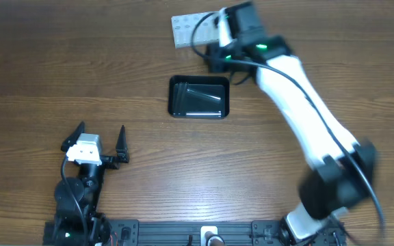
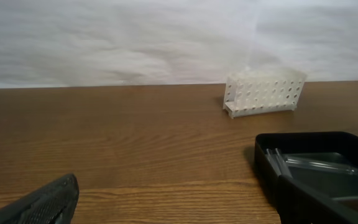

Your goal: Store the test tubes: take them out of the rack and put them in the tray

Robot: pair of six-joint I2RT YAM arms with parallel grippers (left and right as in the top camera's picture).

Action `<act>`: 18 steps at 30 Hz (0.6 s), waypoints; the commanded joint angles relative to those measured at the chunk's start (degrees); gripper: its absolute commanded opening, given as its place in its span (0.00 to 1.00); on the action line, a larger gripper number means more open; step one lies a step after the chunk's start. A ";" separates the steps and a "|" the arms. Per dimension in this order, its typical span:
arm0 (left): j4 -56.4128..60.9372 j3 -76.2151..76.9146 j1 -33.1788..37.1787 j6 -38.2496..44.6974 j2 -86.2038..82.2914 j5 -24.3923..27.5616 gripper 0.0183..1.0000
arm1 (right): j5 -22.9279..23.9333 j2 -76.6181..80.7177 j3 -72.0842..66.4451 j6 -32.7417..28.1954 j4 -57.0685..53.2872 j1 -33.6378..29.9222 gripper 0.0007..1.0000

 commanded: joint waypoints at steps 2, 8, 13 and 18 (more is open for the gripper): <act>0.11 -0.37 0.28 0.66 -0.46 0.76 1.00 | 13.75 -11.19 -2.71 -6.43 2.01 -4.96 0.65; 0.11 -0.37 0.28 0.66 -0.46 0.76 1.00 | 13.14 -24.94 -16.96 -10.01 11.32 -15.56 0.76; 0.11 -0.37 0.28 0.66 -0.46 0.76 1.00 | 12.55 -38.16 -34.27 -14.01 20.81 -18.82 0.91; 0.11 -0.37 0.31 0.66 -0.46 0.76 1.00 | 12.61 -51.30 -53.20 -15.76 34.25 -18.78 0.99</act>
